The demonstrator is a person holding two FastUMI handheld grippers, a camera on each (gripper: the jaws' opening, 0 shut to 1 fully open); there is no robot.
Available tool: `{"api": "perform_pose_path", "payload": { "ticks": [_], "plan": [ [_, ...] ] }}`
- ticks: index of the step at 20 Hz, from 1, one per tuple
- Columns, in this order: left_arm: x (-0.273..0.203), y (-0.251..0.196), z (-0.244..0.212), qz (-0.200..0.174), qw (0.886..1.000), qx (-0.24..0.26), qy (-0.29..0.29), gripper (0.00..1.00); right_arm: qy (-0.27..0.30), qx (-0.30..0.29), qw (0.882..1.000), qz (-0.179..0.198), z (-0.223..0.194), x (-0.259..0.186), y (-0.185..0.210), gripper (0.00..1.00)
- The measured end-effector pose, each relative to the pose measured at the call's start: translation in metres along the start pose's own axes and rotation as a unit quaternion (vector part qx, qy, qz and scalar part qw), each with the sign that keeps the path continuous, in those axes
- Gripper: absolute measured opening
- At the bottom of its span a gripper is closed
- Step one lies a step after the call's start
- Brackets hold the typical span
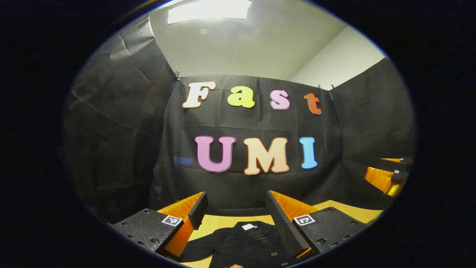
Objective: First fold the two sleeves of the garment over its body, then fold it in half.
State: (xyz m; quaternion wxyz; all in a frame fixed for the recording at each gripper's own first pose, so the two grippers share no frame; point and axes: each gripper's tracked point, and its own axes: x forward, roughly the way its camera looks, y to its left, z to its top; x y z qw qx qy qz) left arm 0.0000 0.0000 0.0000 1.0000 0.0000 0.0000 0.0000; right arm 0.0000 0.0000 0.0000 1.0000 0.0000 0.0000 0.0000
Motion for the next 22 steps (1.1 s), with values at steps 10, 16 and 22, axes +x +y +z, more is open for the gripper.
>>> {"api": "perform_pose_path", "payload": {
  "ticks": [10,16,22],
  "plan": [
    [-0.005,0.007,-0.003,0.012,1.000,0.008,0.007,0.92,0.003,0.006,1.000,-0.002,-0.002,0.006,-0.006,0.97],
    [-0.005,0.013,-0.007,0.021,1.000,0.003,0.011,0.92,0.003,0.008,1.000,-0.001,-0.003,0.007,-0.007,0.99],
    [-0.007,0.021,-0.008,0.036,0.999,0.013,0.013,0.92,0.026,-0.005,1.000,0.000,-0.024,0.014,-0.022,0.97]
  ]
}}
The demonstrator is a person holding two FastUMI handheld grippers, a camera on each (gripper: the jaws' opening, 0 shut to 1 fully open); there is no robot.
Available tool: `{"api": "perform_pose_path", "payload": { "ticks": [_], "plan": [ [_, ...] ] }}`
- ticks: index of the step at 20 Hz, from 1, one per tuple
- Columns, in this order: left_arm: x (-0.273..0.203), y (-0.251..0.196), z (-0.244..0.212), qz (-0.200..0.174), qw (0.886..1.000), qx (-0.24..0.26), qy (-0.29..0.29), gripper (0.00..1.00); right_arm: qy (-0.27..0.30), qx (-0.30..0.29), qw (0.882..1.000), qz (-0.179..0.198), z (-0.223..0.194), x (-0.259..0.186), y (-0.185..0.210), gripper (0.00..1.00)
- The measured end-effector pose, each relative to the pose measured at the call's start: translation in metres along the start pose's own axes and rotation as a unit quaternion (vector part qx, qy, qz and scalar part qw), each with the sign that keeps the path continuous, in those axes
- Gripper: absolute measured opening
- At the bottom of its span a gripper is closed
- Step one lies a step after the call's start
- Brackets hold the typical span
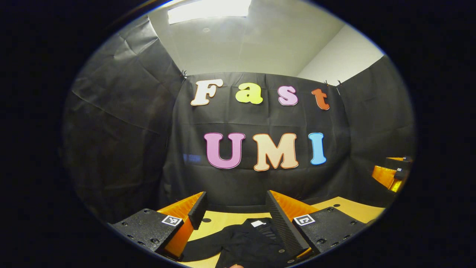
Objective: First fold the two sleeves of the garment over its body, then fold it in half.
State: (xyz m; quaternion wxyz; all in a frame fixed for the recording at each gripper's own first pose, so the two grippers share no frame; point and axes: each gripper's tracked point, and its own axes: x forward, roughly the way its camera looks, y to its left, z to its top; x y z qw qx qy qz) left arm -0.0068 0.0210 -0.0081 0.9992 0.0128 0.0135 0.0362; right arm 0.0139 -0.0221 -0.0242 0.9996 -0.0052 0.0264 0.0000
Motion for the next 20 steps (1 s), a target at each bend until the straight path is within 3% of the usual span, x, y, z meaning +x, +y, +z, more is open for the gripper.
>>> {"api": "perform_pose_path", "payload": {
  "ticks": [8,12,20],
  "plan": [
    [-0.002,-0.009,0.001,0.015,1.000,0.013,0.001,0.92,0.051,-0.034,0.998,-0.024,-0.052,0.017,-0.062,0.98],
    [-0.004,-0.019,0.001,0.024,0.999,0.021,0.005,0.92,0.099,-0.042,0.994,-0.031,-0.100,0.022,-0.100,0.96],
    [-0.001,-0.053,0.004,0.029,0.999,0.042,0.005,0.92,0.230,-0.049,0.972,-0.025,-0.222,0.008,-0.152,0.98]
  ]
}}
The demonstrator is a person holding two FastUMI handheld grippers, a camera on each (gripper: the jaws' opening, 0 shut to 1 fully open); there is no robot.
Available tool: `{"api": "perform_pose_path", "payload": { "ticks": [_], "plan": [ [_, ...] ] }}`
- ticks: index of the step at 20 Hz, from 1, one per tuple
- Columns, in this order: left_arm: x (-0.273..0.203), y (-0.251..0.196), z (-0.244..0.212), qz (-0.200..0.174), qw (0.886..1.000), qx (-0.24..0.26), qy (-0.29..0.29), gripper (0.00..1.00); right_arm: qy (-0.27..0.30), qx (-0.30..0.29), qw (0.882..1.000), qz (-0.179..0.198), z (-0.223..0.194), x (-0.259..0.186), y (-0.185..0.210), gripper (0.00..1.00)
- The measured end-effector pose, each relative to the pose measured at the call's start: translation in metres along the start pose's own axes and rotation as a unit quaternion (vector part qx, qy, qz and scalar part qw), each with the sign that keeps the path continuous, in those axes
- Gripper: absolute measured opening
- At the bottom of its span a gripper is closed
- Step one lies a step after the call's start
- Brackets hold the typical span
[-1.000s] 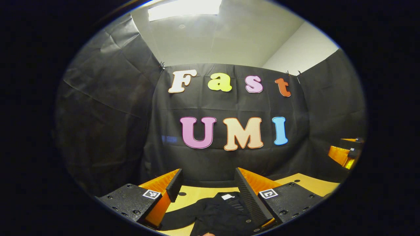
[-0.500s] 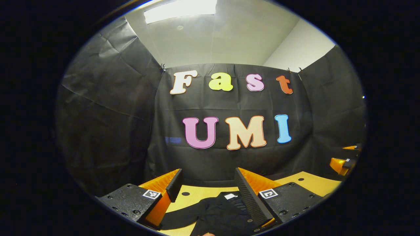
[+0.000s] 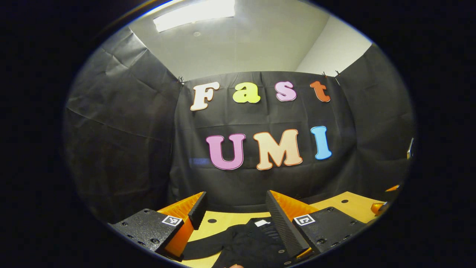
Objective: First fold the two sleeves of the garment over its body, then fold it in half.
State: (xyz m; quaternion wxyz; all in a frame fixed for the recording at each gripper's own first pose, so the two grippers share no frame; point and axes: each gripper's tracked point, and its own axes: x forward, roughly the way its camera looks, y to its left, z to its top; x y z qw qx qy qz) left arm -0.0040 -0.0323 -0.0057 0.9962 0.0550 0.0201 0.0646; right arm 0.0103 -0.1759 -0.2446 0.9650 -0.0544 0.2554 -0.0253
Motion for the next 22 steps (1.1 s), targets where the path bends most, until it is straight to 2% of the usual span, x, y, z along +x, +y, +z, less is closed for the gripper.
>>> {"api": "perform_pose_path", "payload": {
  "ticks": [1,4,7,13,15,18,19,22],
  "plan": [
    [-0.001,-0.007,-0.002,-0.002,1.000,-0.001,0.002,0.93,0.019,-0.002,1.000,0.006,-0.015,0.004,-0.001,1.00],
    [-0.003,-0.022,-0.005,-0.003,1.000,0.002,0.008,0.93,0.066,-0.008,0.998,0.019,-0.058,0.013,-0.006,0.98],
    [-0.010,-0.031,-0.007,0.001,1.000,0.006,0.011,0.93,0.146,0.003,0.989,0.037,-0.113,0.015,-0.007,1.00],
    [-0.019,-0.035,-0.005,0.010,1.000,0.018,0.009,0.93,0.222,-0.007,0.975,0.024,-0.187,0.008,-0.023,0.99],
    [-0.019,-0.035,-0.010,0.013,1.000,0.018,0.013,0.92,0.251,0.003,0.967,0.037,-0.207,0.002,-0.021,0.97],
    [-0.019,-0.036,-0.014,0.009,1.000,0.011,0.020,0.91,0.254,0.043,0.965,0.053,-0.207,0.005,-0.016,0.89],
    [-0.020,-0.036,-0.017,0.007,1.000,0.008,0.022,0.91,0.256,0.045,0.964,0.056,-0.207,0.005,-0.015,0.78],
    [-0.021,-0.023,-0.016,0.012,1.000,0.011,0.019,0.93,0.269,0.085,0.958,0.051,-0.207,0.006,-0.008,0.23]
  ]
}}
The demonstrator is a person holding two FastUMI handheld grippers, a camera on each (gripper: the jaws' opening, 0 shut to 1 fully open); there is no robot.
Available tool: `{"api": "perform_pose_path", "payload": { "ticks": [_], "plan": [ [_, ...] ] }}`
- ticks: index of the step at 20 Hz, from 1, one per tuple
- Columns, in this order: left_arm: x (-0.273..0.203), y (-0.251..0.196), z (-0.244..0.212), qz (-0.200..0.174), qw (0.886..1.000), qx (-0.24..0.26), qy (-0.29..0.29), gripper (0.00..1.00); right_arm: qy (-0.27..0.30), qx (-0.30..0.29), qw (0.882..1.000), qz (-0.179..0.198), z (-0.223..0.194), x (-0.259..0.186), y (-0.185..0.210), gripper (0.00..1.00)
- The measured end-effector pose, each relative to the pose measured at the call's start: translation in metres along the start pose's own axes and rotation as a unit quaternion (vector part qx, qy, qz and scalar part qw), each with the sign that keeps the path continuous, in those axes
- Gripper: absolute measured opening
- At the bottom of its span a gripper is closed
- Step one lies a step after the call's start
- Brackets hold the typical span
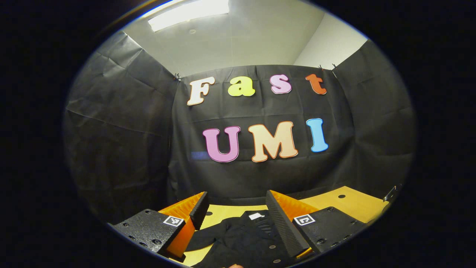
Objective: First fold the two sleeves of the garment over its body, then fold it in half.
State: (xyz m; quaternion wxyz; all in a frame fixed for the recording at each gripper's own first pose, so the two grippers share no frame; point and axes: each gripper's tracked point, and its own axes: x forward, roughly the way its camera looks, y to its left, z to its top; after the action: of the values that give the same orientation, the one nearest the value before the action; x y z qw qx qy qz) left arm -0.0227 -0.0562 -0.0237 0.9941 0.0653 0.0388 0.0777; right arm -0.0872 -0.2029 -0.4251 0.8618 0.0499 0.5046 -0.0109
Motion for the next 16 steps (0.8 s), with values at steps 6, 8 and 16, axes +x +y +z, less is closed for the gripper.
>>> {"api": "perform_pose_path", "payload": {
  "ticks": [6,8,16],
  "plan": [
    [0.004,0.039,-0.007,0.020,1.000,0.001,0.003,0.93,-0.043,0.080,0.996,-0.006,0.052,-0.012,0.014,0.07],
    [0.007,0.052,-0.013,0.024,1.000,0.002,0.010,0.93,-0.070,0.085,0.994,0.003,0.083,-0.023,0.029,0.07],
    [0.014,0.114,-0.041,0.044,0.998,0.002,0.039,0.93,-0.169,0.010,0.984,0.063,0.194,-0.058,0.156,0.06]
  ]
}}
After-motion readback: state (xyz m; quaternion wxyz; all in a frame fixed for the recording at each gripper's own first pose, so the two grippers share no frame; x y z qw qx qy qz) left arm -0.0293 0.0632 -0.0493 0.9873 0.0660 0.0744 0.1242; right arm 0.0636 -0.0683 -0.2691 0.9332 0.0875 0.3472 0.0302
